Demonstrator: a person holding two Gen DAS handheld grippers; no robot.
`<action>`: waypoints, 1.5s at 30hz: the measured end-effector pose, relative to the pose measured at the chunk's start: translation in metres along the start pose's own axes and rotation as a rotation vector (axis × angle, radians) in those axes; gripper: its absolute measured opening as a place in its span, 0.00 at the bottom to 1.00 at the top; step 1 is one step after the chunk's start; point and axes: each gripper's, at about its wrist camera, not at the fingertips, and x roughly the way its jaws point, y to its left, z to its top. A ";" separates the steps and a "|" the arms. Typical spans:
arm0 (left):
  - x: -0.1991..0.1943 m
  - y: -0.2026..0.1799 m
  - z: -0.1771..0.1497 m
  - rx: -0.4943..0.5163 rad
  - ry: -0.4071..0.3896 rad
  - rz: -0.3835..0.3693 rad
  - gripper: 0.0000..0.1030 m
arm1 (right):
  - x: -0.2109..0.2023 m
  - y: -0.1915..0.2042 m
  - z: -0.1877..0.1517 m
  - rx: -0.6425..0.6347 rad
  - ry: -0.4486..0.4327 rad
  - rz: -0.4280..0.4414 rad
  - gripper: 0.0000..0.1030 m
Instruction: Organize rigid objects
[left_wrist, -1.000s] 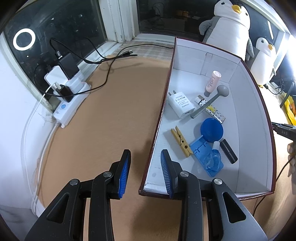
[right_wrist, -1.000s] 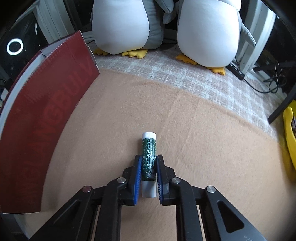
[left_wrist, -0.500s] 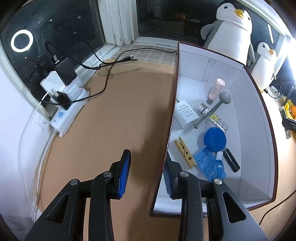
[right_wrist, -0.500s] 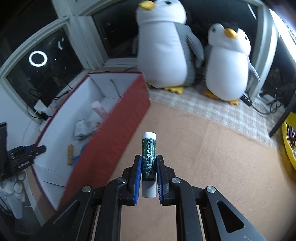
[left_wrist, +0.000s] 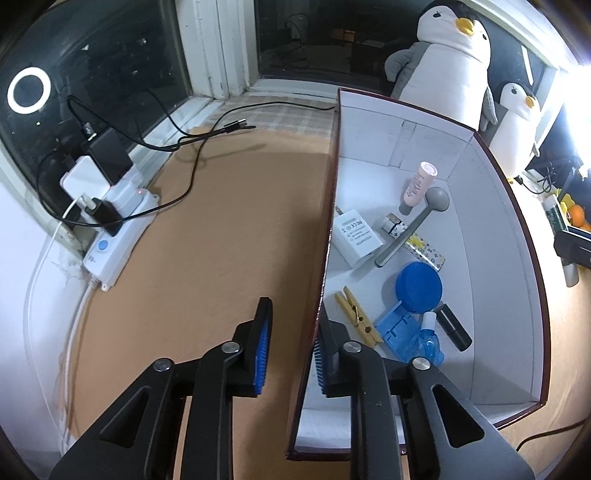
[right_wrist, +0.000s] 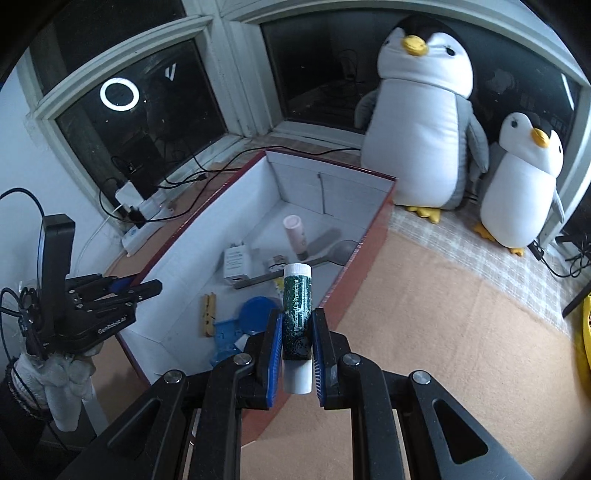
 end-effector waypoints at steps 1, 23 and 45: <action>0.001 0.000 0.000 0.002 0.000 -0.003 0.15 | 0.002 0.003 0.001 -0.003 0.003 0.003 0.13; 0.014 0.000 0.005 0.013 0.006 -0.039 0.08 | 0.072 0.045 0.016 -0.082 0.141 -0.016 0.13; -0.010 -0.006 -0.002 0.019 -0.024 -0.032 0.16 | 0.044 0.053 0.003 -0.049 0.080 -0.014 0.43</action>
